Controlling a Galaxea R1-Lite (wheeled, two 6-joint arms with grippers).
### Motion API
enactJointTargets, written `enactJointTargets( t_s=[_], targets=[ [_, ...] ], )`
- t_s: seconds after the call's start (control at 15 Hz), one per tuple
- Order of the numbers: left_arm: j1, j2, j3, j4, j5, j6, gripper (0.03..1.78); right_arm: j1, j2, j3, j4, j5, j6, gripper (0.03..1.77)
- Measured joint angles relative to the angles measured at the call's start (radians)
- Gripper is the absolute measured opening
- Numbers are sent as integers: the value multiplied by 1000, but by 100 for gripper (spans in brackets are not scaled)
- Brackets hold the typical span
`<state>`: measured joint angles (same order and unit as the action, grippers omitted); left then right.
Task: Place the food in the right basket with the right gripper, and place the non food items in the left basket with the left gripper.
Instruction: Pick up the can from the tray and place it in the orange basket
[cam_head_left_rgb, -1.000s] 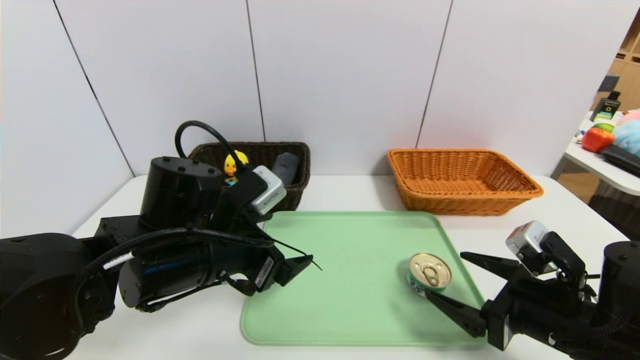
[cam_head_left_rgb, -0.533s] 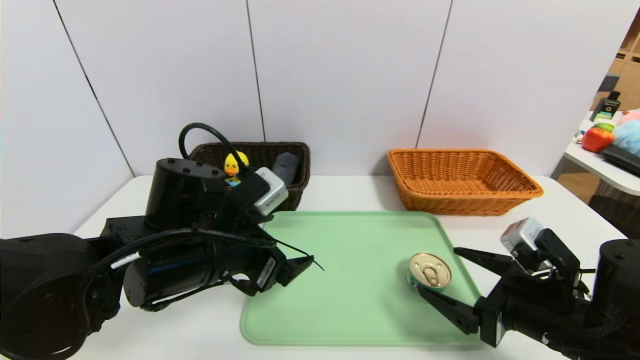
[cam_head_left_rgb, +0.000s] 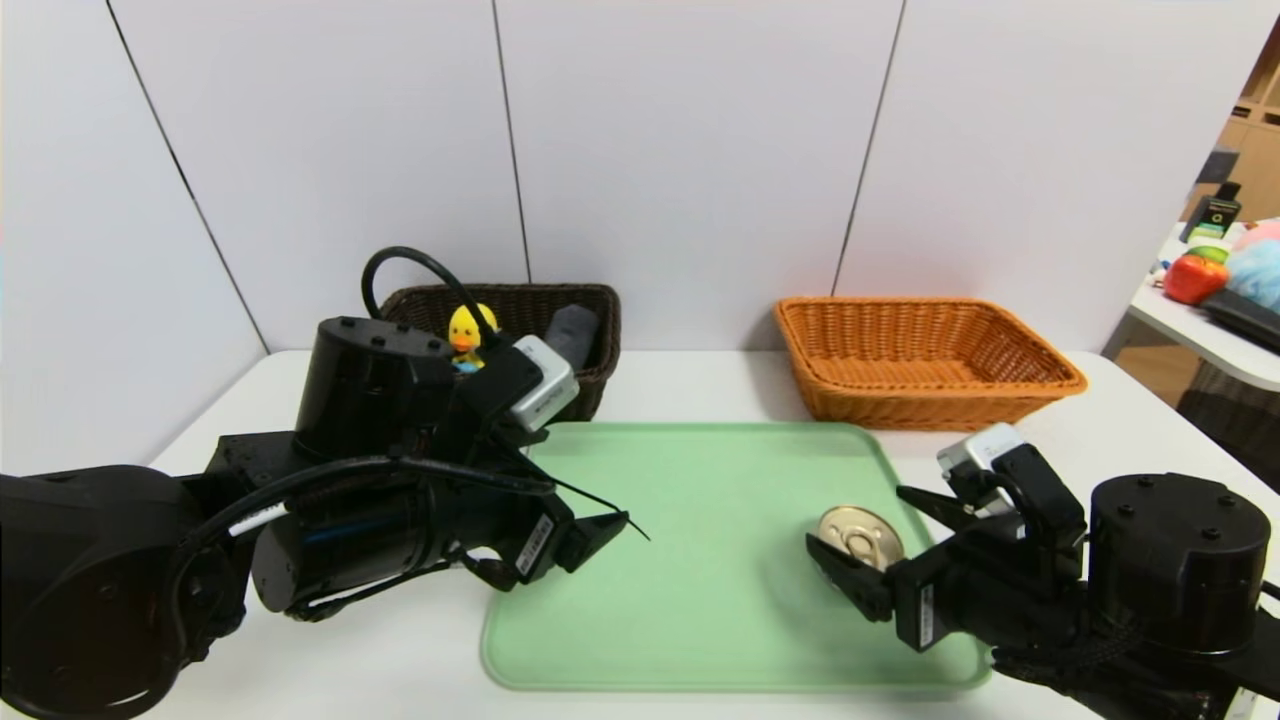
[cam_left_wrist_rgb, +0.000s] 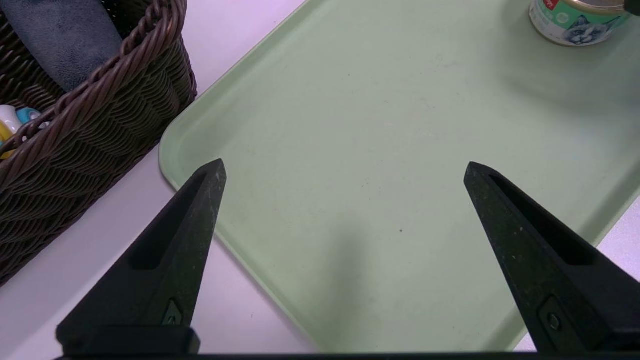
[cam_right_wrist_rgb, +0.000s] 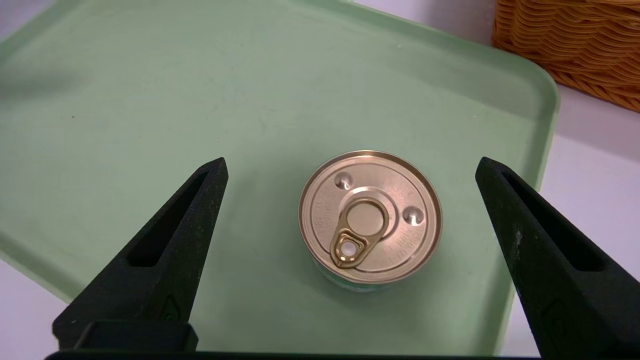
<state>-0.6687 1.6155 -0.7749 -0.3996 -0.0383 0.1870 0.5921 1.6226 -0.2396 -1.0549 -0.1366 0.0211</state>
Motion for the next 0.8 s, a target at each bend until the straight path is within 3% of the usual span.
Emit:
enactJointTargets(
  t_s=[0.2,0.8],
  targets=[
    [0,-1,2,0,0,-1,169,8,30,9,-23,-33,31,171],
    [0,-1,3,0,0,-1,169,7,79,51,-31,-53,108,171]
  ],
)
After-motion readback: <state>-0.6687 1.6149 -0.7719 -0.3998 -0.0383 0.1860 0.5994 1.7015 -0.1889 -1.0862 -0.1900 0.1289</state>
